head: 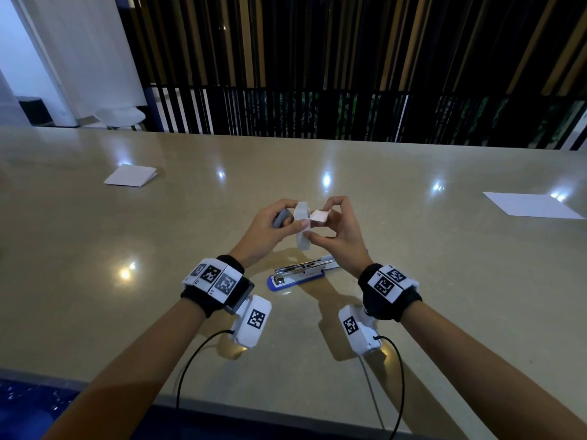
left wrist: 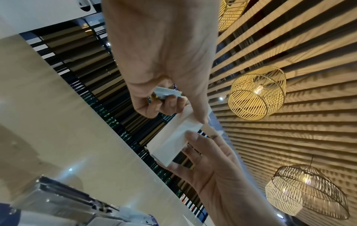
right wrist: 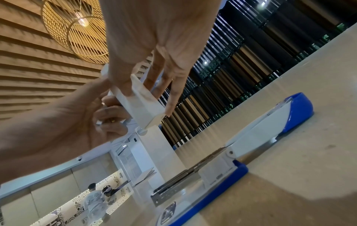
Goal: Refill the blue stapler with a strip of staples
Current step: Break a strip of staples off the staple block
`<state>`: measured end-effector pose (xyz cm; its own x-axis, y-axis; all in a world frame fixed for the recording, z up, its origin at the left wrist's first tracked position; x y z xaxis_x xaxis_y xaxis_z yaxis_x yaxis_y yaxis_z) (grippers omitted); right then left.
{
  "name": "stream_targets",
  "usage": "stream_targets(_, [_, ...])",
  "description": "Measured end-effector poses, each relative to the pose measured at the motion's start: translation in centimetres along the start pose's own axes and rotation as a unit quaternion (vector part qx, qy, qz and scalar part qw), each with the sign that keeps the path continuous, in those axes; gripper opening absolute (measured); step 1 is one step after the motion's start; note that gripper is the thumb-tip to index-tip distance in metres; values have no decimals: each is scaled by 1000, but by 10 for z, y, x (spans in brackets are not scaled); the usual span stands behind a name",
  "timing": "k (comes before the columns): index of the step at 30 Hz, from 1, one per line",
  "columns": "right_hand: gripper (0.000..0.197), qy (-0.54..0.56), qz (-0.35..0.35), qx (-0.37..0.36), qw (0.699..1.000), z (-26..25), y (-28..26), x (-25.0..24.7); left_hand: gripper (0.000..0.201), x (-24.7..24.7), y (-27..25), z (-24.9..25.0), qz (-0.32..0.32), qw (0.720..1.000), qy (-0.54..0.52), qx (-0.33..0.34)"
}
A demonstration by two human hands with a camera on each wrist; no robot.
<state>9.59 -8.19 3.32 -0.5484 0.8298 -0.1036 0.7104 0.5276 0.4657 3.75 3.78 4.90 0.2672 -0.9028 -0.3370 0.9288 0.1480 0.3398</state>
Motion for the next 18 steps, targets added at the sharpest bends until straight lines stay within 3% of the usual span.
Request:
stream_targets(7, [47, 55, -8, 34, 998, 2, 0, 6, 9, -4, 2, -2, 33, 999, -27, -14])
stream_targets(13, [54, 72, 15, 43, 996, 3, -1, 3, 15, -6, 2, -3, 47, 998, -45, -16])
stream_targets(18, [45, 57, 4, 43, 997, 3, 1, 4, 12, -9, 5, -1, 57, 995, -74, -16])
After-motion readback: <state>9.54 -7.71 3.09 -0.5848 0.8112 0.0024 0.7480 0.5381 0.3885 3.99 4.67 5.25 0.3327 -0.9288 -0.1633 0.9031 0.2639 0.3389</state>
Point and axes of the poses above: each hand's wrist, its own y-axis towards the middle knuckle, its own x-axis out of the palm, z = x × y, the point moved 10 cm from there along y, towards the middle knuckle, and after that the axes turned 1 degree about -z, right-handed, at the moved point
